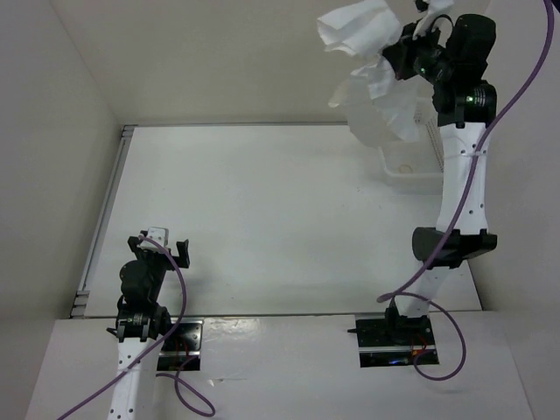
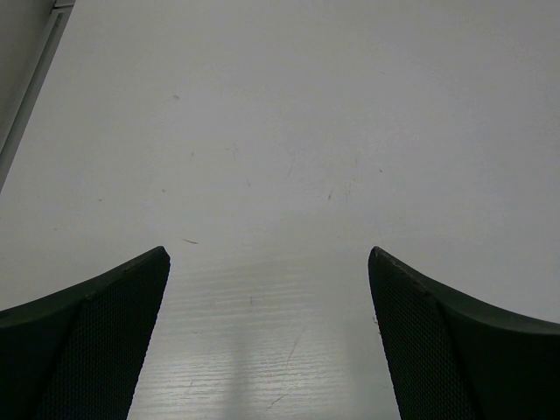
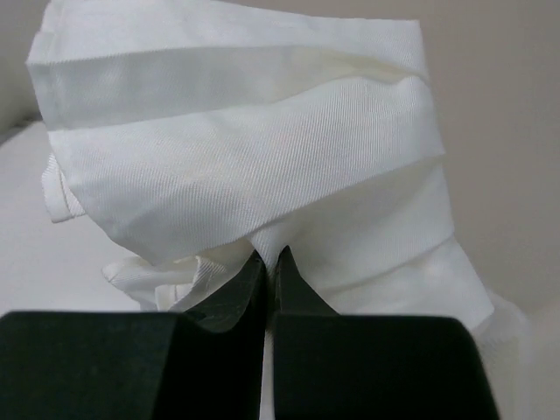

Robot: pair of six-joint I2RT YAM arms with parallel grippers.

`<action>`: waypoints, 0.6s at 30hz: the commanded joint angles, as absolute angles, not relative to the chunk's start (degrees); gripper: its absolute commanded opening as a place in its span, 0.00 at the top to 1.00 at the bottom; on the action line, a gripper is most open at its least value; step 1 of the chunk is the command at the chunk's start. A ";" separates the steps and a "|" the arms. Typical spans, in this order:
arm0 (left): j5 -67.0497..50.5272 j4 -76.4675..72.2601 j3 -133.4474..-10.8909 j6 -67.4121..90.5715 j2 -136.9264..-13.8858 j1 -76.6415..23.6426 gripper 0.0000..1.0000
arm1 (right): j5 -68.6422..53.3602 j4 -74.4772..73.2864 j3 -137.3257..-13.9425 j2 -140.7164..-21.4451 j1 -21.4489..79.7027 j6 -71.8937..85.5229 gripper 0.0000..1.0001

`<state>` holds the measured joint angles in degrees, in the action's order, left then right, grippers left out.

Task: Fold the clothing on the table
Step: Move the skirt to the center of the board

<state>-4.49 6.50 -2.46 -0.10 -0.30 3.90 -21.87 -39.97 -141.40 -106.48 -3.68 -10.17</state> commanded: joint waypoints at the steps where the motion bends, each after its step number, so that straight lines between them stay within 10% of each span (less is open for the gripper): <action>1: -4.31 5.27 0.00 -0.97 6.94 3.69 0.00 | -35.58 -46.92 -141.42 -103.98 1.04 -12.12 1.00; 2: -4.31 5.27 0.00 -0.97 6.94 3.69 0.00 | -35.60 -48.24 -140.02 -102.76 3.32 -13.09 0.87; 5: -4.31 5.27 0.00 -0.97 6.94 3.69 0.00 | -35.07 -50.01 -134.06 -100.73 6.15 -17.74 0.03; 18: -4.31 5.27 0.00 -0.97 6.94 3.69 0.00 | -16.62 -37.18 -96.25 -90.44 6.77 -19.95 0.01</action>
